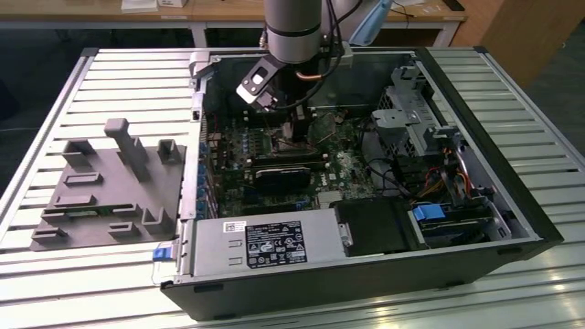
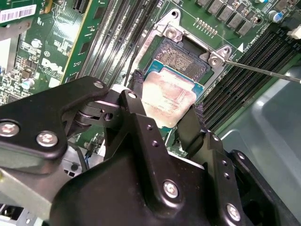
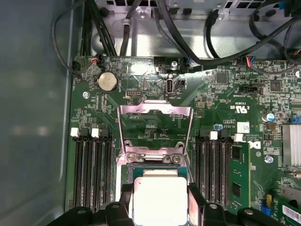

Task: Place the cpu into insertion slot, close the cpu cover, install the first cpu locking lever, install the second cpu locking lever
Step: 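Place the cpu into insertion slot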

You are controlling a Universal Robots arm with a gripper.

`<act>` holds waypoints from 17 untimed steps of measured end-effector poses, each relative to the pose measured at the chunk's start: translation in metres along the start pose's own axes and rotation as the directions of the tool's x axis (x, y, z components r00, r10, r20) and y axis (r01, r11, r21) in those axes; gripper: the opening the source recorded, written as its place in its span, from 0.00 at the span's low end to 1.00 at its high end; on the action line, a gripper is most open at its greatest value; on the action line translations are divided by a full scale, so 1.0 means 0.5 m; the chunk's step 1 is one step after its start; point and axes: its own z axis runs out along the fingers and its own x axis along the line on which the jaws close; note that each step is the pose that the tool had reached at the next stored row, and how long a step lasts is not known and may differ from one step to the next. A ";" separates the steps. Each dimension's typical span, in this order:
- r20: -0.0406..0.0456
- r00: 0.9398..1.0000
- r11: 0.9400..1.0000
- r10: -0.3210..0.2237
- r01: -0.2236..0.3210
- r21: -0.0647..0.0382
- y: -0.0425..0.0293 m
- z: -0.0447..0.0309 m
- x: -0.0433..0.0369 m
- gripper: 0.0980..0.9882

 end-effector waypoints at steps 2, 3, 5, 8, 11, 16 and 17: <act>0.000 1.000 1.000 0.001 -0.001 0.000 -0.001 0.003 0.001 0.50; 0.000 1.000 1.000 0.001 -0.001 0.000 -0.001 0.005 0.001 0.50; 0.000 1.000 1.000 0.002 -0.002 0.000 -0.002 0.008 0.002 0.50; 0.000 1.000 1.000 0.004 -0.004 0.000 -0.003 0.013 0.002 0.50; 0.000 1.000 1.000 0.005 -0.005 0.000 -0.005 0.018 0.003 0.50; 0.001 1.000 1.000 0.007 -0.007 0.000 -0.008 0.025 0.004 0.50; 0.001 1.000 1.000 0.008 -0.008 0.000 -0.008 0.027 0.004 0.50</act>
